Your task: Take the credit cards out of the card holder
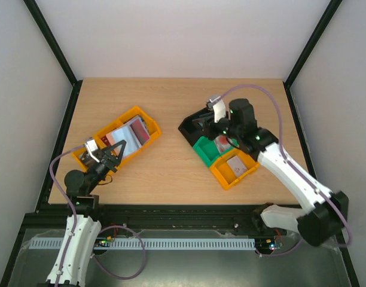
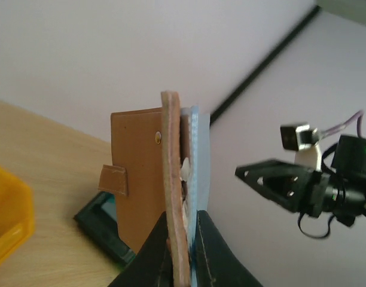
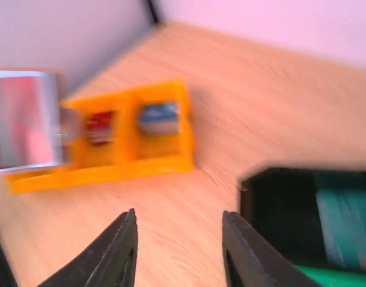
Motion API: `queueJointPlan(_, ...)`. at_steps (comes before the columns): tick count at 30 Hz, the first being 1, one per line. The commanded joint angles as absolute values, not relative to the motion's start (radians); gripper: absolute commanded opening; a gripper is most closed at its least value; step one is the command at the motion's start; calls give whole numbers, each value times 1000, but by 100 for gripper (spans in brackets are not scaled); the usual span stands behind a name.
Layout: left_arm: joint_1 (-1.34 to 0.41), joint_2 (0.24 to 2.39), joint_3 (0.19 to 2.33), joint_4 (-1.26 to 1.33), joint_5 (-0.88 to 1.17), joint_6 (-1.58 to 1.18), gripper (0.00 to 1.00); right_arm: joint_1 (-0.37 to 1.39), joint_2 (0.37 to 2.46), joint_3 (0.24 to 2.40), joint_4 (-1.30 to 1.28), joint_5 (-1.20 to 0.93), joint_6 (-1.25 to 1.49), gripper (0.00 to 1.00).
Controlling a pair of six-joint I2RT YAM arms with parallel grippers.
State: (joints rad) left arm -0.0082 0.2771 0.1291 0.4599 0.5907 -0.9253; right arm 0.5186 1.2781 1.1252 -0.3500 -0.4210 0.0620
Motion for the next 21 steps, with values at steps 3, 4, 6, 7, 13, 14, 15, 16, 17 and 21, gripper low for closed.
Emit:
queueJointPlan(3,-51,349,226,818,903,-769,2,609,1078,884,280,-814,285,63)
queueJointPlan(4,-56,353,239,846,931,-759,2,628,1068,863,345,-818,319,69)
queueJointPlan(6,-70,361,267,886,985,-740,2,668,1072,854,408,-837,351,89)
queueJointPlan(7,-80,364,280,894,1007,-733,2,687,1079,860,410,-837,352,99)
queueJointPlan(13,-110,376,339,874,1074,-677,3,786,1135,884,410,-853,312,99)
queueJointPlan(14,-112,379,345,867,1076,-670,3,795,1145,891,411,-867,308,99)
queueJointPlan(15,-114,381,350,861,1079,-669,2,802,1151,897,411,-882,301,99)
queueJointPlan(16,-116,383,352,856,1079,-666,3,808,1157,903,409,-898,296,99)
queueJointPlan(17,-118,386,356,851,1082,-662,3,813,1162,908,407,-911,292,99)
queueJointPlan(21,-123,393,359,838,1077,-655,3,820,1181,932,381,-964,288,82)
